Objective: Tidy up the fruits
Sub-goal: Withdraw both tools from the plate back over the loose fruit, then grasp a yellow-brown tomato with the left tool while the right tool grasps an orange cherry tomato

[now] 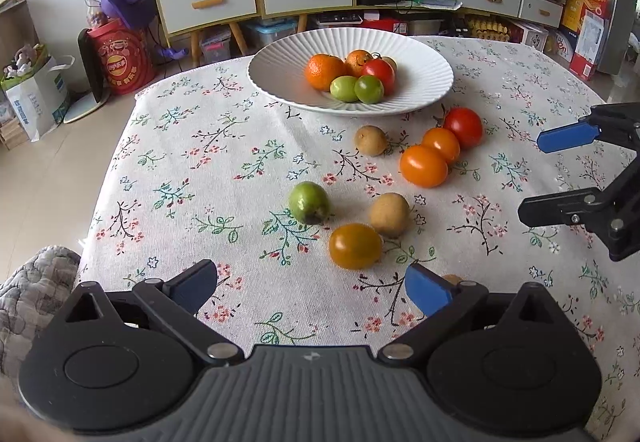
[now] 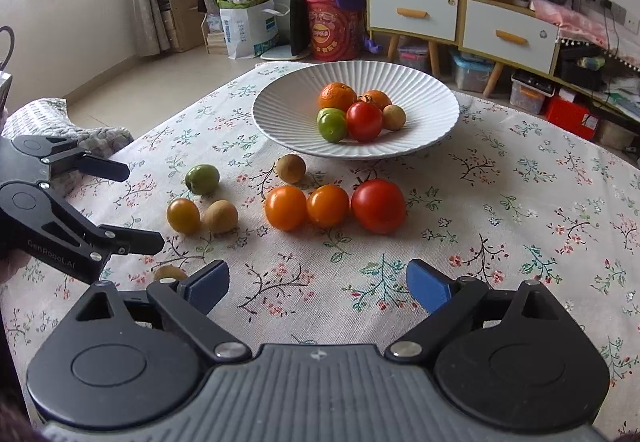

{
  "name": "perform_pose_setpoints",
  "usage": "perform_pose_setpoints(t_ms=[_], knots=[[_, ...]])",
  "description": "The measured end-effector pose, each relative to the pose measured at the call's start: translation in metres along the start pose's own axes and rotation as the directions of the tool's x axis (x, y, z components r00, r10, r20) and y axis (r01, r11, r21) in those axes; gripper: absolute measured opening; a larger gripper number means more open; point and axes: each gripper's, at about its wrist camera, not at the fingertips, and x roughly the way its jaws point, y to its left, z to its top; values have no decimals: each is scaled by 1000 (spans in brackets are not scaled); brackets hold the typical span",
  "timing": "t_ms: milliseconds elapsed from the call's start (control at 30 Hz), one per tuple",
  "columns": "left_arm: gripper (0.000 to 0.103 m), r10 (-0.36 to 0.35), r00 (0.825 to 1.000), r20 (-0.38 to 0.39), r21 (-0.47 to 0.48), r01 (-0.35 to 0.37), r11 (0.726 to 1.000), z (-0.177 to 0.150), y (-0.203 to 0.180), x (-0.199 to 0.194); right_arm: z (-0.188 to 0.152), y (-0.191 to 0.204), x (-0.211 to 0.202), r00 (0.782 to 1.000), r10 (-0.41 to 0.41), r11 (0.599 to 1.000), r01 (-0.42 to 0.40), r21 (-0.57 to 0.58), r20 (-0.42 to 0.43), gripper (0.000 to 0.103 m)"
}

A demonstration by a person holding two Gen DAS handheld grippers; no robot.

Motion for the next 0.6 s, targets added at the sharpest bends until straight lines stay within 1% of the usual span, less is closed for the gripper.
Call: perform_pose_setpoints(t_ms=[133,200,400,500,600], knots=[[99,5,1000,21,18,-6,1000,-4,2,1,-7,8,2,1000,0,998,-1,-69,-7,96],[99,10,1000,30,14,-10,1000,-7,3,4,-10,9,5,1000,-11,996,10,-86,-11,96],[99,17,1000,15,-3,-17,1000,-14,6,15,-15,8,19,998,-32,999,29,-45,-53,97],[99,2,1000,20,-31,-1,1000,-14,8,15,-18,12,24,998,-53,997,50,-65,-43,97],[99,-12,1000,14,-62,13,998,-12,9,17,-15,15,25,998,-53,996,51,-70,-30,96]])
